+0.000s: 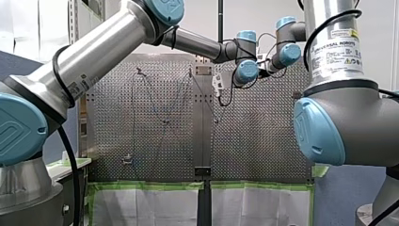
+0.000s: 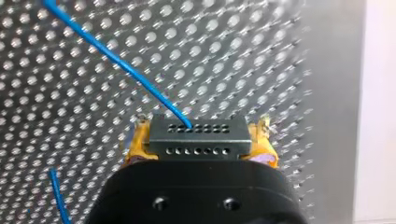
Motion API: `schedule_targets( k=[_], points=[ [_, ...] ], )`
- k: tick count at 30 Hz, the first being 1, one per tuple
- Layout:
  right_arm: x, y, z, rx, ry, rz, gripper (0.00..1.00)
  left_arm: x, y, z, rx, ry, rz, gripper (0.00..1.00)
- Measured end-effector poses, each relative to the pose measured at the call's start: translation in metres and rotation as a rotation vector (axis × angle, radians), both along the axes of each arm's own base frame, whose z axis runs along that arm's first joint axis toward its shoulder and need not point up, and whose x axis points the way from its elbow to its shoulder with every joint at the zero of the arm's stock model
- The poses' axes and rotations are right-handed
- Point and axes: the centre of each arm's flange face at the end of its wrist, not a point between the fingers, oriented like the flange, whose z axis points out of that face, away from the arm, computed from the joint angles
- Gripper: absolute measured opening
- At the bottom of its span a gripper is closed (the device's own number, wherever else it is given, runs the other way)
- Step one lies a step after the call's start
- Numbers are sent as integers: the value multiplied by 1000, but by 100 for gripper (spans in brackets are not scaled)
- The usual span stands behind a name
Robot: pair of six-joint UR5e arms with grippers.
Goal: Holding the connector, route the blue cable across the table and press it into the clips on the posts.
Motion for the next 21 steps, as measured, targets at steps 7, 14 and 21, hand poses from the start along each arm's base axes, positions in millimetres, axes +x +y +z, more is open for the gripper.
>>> schedule_targets(
  k=[7,14,21],
  points=[
    [0,5,25,-28,-13,7,0,1,-1,8,-12,-9,1,0],
    [3,9,28,-31,-14,12,0,5,0,11,-24,-18,5,0],
    [6,8,26,-33,-11,17,0,25,9,15,-34,-48,25,0]
  ],
)
